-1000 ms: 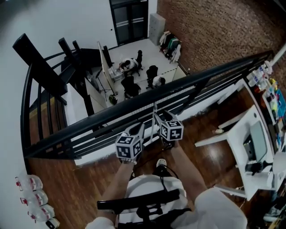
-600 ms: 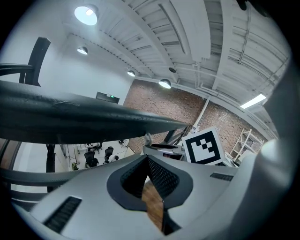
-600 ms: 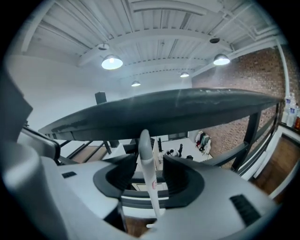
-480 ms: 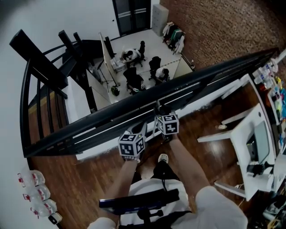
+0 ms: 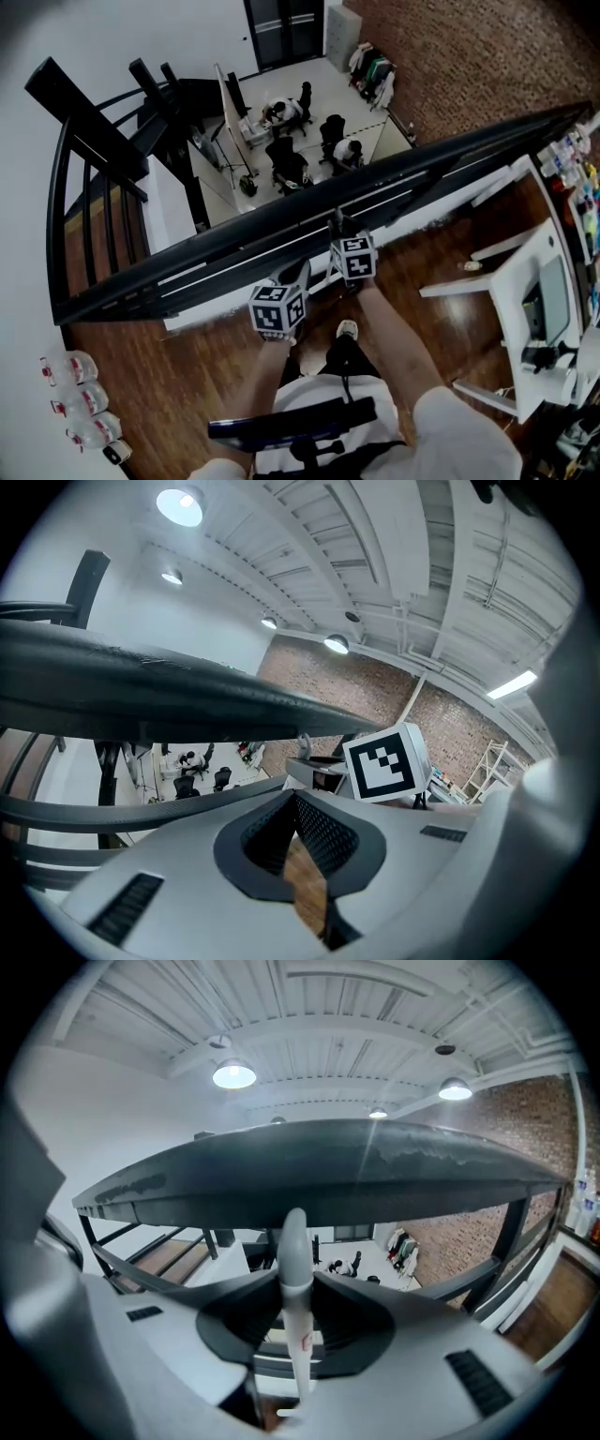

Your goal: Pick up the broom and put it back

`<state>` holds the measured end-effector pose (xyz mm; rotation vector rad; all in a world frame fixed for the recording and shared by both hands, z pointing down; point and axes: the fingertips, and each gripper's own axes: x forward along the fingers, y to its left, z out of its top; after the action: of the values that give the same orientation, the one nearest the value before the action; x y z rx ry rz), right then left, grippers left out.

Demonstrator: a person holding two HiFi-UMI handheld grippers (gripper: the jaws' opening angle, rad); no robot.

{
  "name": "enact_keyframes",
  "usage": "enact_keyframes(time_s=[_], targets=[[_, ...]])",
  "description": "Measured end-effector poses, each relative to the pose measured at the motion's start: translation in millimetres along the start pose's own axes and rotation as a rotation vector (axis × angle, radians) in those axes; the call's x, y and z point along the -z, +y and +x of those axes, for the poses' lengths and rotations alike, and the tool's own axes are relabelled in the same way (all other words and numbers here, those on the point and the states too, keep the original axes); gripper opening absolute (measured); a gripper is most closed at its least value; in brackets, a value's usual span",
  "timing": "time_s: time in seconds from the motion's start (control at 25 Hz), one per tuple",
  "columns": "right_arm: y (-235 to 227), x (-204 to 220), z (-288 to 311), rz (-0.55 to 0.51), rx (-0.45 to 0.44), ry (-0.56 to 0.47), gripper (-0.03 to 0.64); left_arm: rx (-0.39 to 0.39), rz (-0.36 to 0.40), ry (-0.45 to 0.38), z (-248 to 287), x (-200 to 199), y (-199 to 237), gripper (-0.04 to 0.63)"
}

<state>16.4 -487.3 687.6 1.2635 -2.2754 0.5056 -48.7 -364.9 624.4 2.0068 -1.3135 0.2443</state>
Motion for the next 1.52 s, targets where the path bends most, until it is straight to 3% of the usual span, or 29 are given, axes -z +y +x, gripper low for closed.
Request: enact_keyframes(time_s=[0.52,0.72,1.0,1.12,1.32,1.52], targets=[[20,23,-83,0.026,0.083,-0.034,0.126,0.091,0.018,-0.02,-45,5,10,-0.012],[29,-6,-136,0.023,0.127,-0.115,0.126,0.172,0.037,-0.018,-67,6,7,-0.012],[62,-60,-212,0.014,0.189,-0.251,0.126,0.254,0.169,0.011,-102,1,-5,-0.012],[74,-75,-241,0.009,0.199,-0.297,0.126,0.271,0.186,-0.008,-114,-8,-15,-0.012],[80,-82,-283,0.019,0.186,-0.33,0.126,0.28,0.192,-0.056,-129,-20,-38,-0.012],[80,-66,-313,0.072,0.203,-0.315,0.126,0.281,0.195,-0.053,-133,-15,-54,-0.012]])
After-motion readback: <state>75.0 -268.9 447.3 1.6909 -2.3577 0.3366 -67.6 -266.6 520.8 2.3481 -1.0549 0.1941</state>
